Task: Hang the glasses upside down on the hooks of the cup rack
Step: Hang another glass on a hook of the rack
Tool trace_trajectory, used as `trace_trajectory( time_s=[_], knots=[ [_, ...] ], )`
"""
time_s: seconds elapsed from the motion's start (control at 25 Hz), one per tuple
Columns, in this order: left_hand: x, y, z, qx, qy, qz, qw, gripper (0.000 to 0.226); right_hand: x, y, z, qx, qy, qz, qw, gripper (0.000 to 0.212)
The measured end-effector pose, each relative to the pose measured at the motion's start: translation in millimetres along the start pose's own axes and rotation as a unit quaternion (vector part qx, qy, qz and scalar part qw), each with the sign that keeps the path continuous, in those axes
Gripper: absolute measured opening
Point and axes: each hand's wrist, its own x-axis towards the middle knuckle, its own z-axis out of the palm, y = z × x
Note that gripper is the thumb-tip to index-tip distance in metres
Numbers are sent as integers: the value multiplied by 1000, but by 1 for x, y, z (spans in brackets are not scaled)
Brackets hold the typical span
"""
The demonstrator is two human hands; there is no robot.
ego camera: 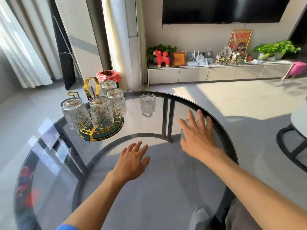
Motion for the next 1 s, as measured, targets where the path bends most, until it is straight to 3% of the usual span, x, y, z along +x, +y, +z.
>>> trace_trajectory(
  time_s=[0.12, 0.28, 0.32, 0.36, 0.44, 0.52, 0.68, 0.76, 0.84, 0.88, 0.92, 1.0],
  knots=[
    [-7, -5, -1, -22, -15, 10, 1000, 57, 6, 4, -4, 80, -82, 114, 987, 73],
    [-12, -1, -24, -128, -47, -26, 990, 54, 10, -6, -16, 188, -99, 113, 970, 73],
    [-15, 4, -35, -235, -45, -70, 968, 51, 8, -12, -21, 233, -110, 115, 959, 73],
    [-17, 7, -48, -363, -33, -117, 924, 47, 7, -21, -27, 309, -113, 120, 937, 72],
    [-20, 6, -80, -558, -7, -157, 815, 41, 8, -46, -41, 533, -100, 141, 829, 70],
    [-21, -7, -112, -640, 22, -153, 753, 42, 18, -76, -58, 679, -62, 112, 723, 71],
    [-37, -56, -173, -758, 79, -139, 632, 52, 39, -151, -98, 743, -5, -5, 669, 68],
    [-45, -80, -196, -752, 137, -141, 629, 58, 53, -180, -109, 754, -29, -35, 655, 65],
    [-44, -105, -216, -716, 217, -135, 650, 54, 74, -194, -118, 746, -71, -53, 660, 53],
    [-42, -120, -228, -694, 258, -129, 659, 53, 87, -200, -121, 725, -78, -57, 681, 44],
    [-40, -136, -240, -668, 293, -127, 672, 56, 101, -205, -123, 674, -60, -65, 733, 37],
    [-30, -164, -259, -615, 338, -137, 699, 72, 129, -214, -118, 466, 47, -112, 876, 29]
  ],
)
